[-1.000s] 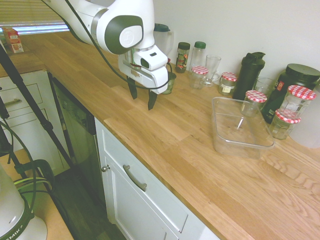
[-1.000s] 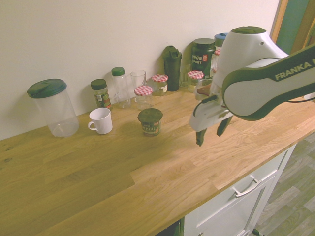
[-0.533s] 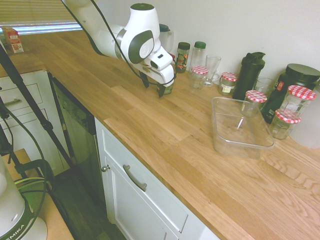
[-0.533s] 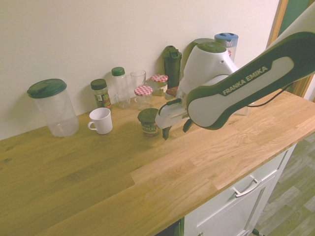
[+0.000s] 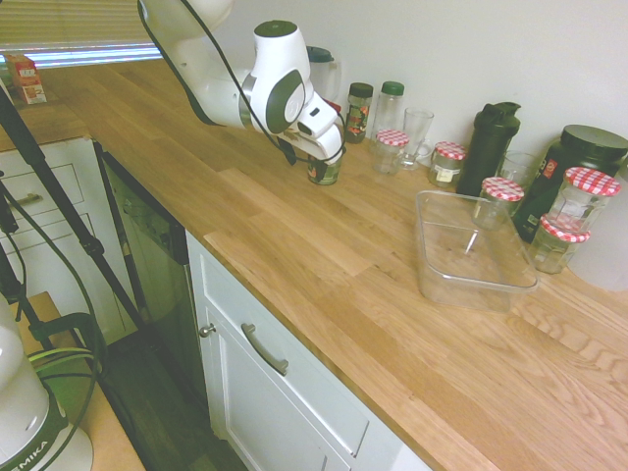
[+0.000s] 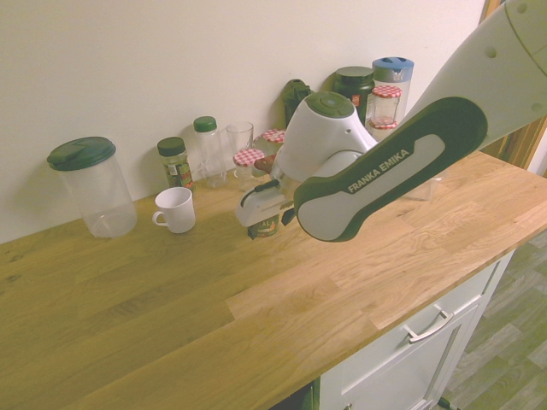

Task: Put the cereal into the container

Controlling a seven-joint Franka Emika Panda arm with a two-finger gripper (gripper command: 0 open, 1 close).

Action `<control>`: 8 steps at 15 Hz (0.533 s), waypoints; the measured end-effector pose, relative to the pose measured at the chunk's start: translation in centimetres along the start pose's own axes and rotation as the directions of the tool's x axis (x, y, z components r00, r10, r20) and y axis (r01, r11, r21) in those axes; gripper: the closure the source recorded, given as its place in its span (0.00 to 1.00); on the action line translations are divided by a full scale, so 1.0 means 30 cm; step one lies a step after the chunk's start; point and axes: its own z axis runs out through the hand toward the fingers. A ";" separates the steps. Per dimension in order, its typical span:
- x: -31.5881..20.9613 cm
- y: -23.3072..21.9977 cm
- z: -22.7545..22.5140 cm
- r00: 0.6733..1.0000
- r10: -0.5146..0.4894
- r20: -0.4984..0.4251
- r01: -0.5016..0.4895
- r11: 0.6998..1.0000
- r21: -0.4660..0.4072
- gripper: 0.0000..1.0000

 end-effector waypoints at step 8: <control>0.054 -0.051 0.095 0.993 -0.058 -0.099 0.058 0.998 -0.005 1.00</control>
